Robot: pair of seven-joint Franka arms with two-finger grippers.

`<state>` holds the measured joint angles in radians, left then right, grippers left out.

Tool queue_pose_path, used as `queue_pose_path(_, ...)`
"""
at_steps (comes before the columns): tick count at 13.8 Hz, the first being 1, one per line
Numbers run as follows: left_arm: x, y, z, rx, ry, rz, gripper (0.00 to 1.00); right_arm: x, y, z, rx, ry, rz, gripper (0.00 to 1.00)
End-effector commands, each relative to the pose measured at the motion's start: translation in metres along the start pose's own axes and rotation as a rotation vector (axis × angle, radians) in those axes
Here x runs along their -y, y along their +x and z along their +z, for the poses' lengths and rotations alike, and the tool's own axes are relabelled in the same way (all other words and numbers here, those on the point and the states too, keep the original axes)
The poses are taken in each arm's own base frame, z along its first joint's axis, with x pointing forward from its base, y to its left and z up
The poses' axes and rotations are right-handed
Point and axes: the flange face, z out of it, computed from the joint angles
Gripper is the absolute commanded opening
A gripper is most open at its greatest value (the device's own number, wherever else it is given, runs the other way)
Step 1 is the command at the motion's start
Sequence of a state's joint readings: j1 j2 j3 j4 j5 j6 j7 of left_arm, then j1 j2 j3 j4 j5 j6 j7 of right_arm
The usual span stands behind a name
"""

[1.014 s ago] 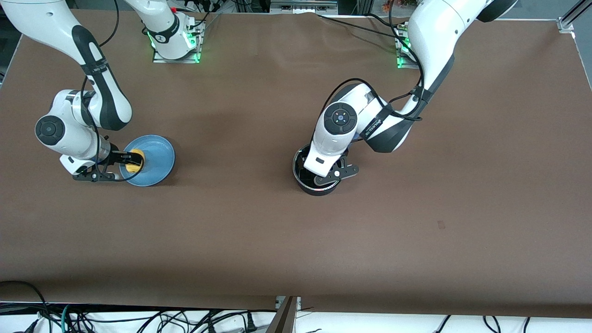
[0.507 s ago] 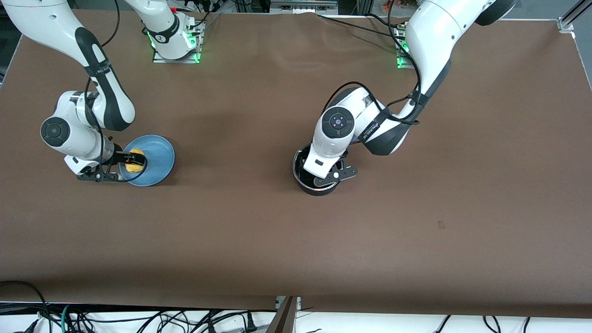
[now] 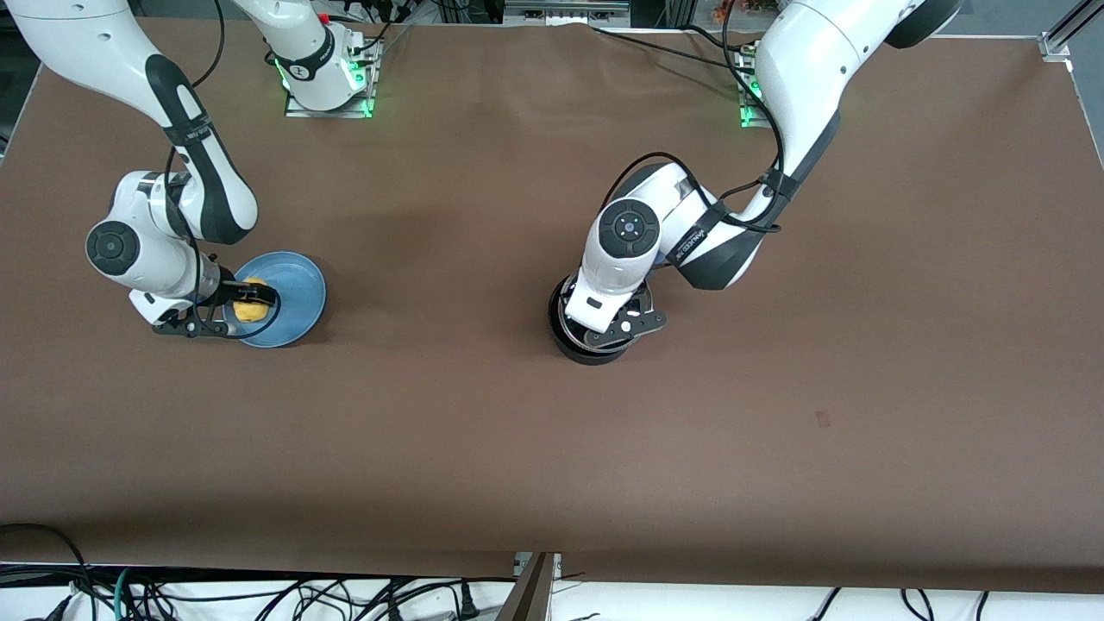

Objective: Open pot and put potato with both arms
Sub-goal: 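Lift the lid off the pot with the left gripper while the right lifts potato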

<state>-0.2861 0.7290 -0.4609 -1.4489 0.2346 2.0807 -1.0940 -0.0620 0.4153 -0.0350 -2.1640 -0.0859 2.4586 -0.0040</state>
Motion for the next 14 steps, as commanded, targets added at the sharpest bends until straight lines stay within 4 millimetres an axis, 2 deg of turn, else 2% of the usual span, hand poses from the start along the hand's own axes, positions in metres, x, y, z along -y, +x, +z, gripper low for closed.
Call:
queue_pose_path(1, 0.018, 0.037, -0.047, -0.051, -0.031, -0.061, 0.49, 0.006, -0.004, 0.003, 0.003, 0.004, 0.005, 0.59)
queue_pose_path(3, 0.040, 0.064, -0.080, -0.057, -0.036, -0.101, 0.49, 0.008, -0.004, 0.002, 0.007, 0.005, 0.002, 0.34)
queue_pose_path(5, 0.072, 0.093, -0.113, -0.054, -0.090, -0.126, 0.49, 0.008, -0.003, -0.001, -0.001, 0.005, -0.003, 0.15)
queue_pose_path(7, 0.120, 0.124, -0.140, -0.040, -0.111, -0.109, 0.49, 0.014, 0.004, -0.015, -0.029, 0.003, -0.030, 0.13)
queue_pose_path(8, 0.145, 0.136, -0.149, -0.034, -0.090, -0.094, 0.49, 0.027, 0.010, -0.035, -0.057, 0.008, -0.052, 0.13)
queue_pose_path(9, 0.167, 0.144, -0.155, -0.032, -0.074, -0.078, 0.49, 0.044, 0.018, -0.058, -0.073, 0.013, -0.080, 0.13)
queue_pose_path(10, 0.193, 0.155, -0.157, -0.035, -0.062, -0.061, 0.49, 0.071, 0.025, -0.083, -0.075, 0.027, -0.115, 0.13)
queue_pose_path(12, 0.238, 0.171, -0.162, -0.041, -0.047, -0.029, 0.50, 0.136, 0.037, -0.129, -0.076, 0.060, -0.181, 0.13)
queue_pose_path(13, 0.264, 0.177, -0.161, -0.041, -0.033, -0.020, 0.50, 0.173, 0.040, -0.151, -0.088, 0.085, -0.151, 0.13)
queue_pose_path(14, 0.290, 0.179, -0.159, -0.045, -0.021, 0.007, 0.50, 0.206, 0.043, -0.163, -0.098, 0.103, -0.097, 0.13)
